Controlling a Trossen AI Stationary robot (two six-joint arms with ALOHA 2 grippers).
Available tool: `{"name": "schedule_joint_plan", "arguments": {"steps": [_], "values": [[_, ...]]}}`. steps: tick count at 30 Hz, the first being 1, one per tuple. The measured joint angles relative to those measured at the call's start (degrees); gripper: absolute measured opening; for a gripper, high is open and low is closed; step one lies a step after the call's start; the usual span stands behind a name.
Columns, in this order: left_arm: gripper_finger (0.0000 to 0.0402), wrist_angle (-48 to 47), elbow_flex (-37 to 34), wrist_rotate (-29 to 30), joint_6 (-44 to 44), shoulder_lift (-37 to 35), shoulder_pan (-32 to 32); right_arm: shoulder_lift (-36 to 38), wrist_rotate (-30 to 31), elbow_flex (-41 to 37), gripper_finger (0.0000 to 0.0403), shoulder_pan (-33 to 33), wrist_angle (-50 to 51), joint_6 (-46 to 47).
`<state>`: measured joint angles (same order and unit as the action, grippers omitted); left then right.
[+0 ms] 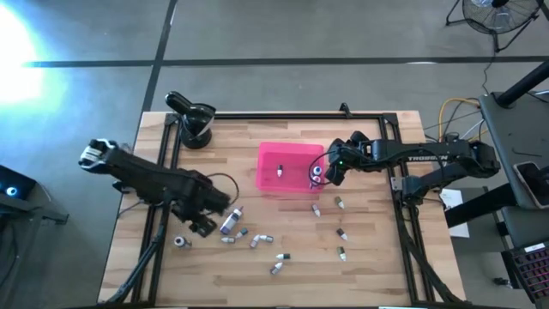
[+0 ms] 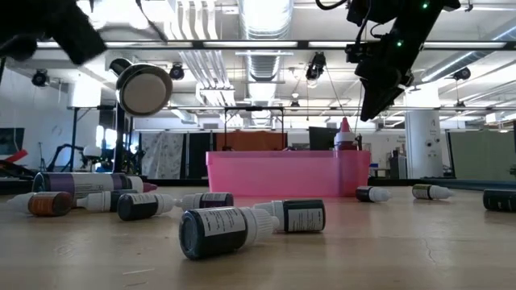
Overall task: Pick & Place food coloring
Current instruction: Put the large black food coloring bottle into the pink bin
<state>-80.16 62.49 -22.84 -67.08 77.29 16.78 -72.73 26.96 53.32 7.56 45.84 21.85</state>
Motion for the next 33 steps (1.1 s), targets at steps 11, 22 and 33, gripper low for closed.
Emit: {"name": "schedule_joint_plan", "arguments": {"steps": [11,22,33], "values": [[0.0179,5.5,-2.5,9.7,-40.1,-9.1,15.7,0.0,0.0,0.0,0.0214,0.0,-2.5,0.0],[0.0179,8.6,-3.7,12.3,-50.6,-5.9,22.5,0.0,0.0,0.0,0.0214,0.0,-3.4,0.2],[0.0179,9.0,-5.8,12.3,-56.2,-4.4,26.3,0.0,-0.1,0.0,0.0214,0.0,-3.3,0.0]]}}
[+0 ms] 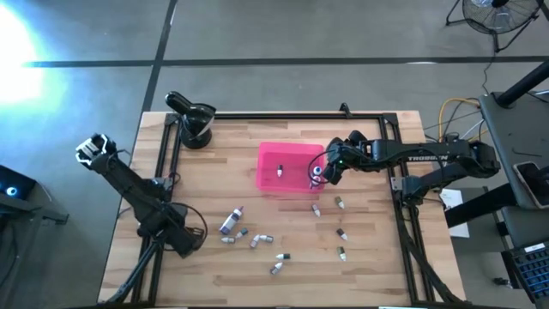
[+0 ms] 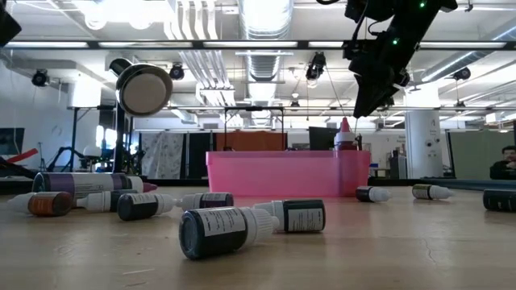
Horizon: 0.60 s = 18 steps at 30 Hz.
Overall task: Pick & Place food coloring
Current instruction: Put the large black food coloring bottle into the pink bin
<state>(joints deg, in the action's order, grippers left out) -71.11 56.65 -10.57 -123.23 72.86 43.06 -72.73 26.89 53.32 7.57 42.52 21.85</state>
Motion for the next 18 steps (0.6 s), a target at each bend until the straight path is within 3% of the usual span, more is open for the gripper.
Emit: {"name": "schedule_joint_plan", "arguments": {"steps": [7,18], "values": [[0.0179,7.2,-3.5,2.1,-1.5,0.0,0.7,0.0,-0.1,0.0,0.0214,0.0,0.1,0.0],[0.0179,7.0,-4.4,2.2,-1.2,0.0,0.8,0.0,-0.1,0.0,0.0214,0.0,0.2,0.0]]}}
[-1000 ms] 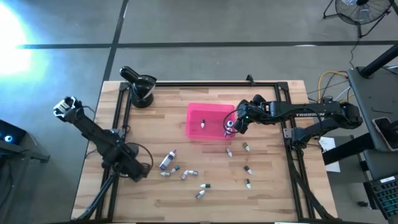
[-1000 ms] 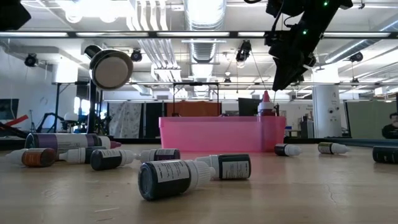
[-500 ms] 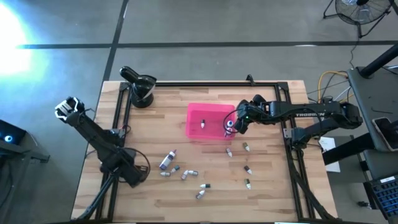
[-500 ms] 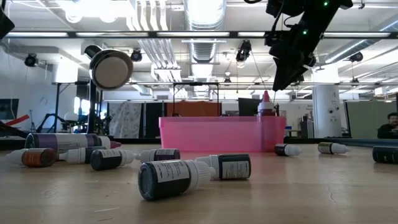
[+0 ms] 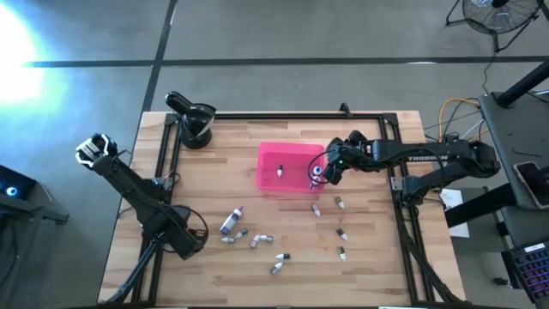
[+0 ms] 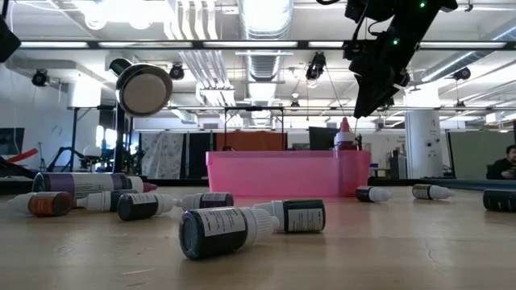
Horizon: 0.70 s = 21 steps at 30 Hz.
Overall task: Pick & Place food coloring
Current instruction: Put the large black food coloring bottle into the pink bin
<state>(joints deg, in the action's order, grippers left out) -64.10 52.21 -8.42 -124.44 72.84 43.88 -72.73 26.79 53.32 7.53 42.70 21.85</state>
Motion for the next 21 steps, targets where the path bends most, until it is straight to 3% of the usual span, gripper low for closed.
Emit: {"name": "schedule_joint_plan", "arguments": {"steps": [9,21], "values": [[0.0171,-0.2,0.0,-1.6,0.0,-0.1,0.0,0.0,0.0,0.0,0.0214,0.0,0.0,0.0],[0.0085,-0.2,0.0,-1.6,0.0,-0.1,0.0,0.0,0.0,0.0,0.0214,0.0,0.0,0.0]]}}
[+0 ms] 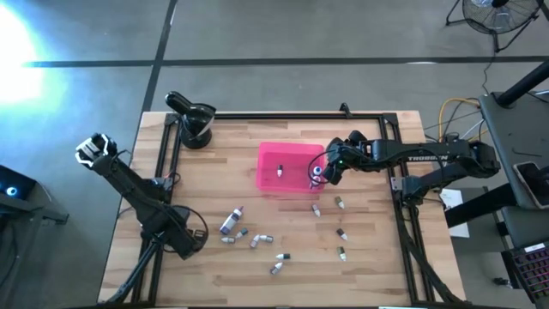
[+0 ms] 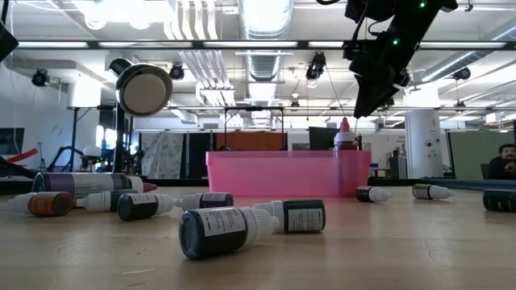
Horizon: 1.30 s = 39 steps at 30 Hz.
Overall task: Pick & Place food coloring
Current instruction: Put the large black food coloring bottle into the pink bin
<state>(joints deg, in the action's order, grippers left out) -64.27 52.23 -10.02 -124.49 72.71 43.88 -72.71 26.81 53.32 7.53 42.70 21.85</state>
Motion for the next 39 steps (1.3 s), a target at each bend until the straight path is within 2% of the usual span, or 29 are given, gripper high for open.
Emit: {"name": "schedule_joint_plan", "arguments": {"steps": [6,11,18,22,27,33,39], "values": [[0.0084,-0.1,0.2,1.9,0.4,-0.1,-1.7,0.0,0.0,0.0,0.0214,0.0,0.0,0.2],[0.0084,-0.1,3.5,8.6,7.7,0.0,-8.6,0.0,0.0,0.0,0.0214,0.0,0.0,0.5],[0.0083,-0.6,10.9,15.2,33.7,0.2,-27.8,2.4,-0.2,0.0,0.0214,-0.3,0.7,1.5],[0.0083,-0.9,16.4,16.7,50.1,2.3,-39.3,5.4,0.2,0.0,0.0214,-0.3,1.4,3.8],[0.0083,-0.9,27.8,17.1,69.2,11.3,-50.2,9.5,3.1,-0.2,0.0214,-0.3,4.8,7.4],[0.0083,-7.6,47.8,16.6,88.7,27.5,-55.1,13.3,3.4,-2.6,0.0214,-0.3,6.5,11.4],[0.0083,-14.9,62.9,16.9,99.7,40.5,-58.7,16.1,3.4,-6.5,0.0214,-0.3,6.4,15.4]]}}
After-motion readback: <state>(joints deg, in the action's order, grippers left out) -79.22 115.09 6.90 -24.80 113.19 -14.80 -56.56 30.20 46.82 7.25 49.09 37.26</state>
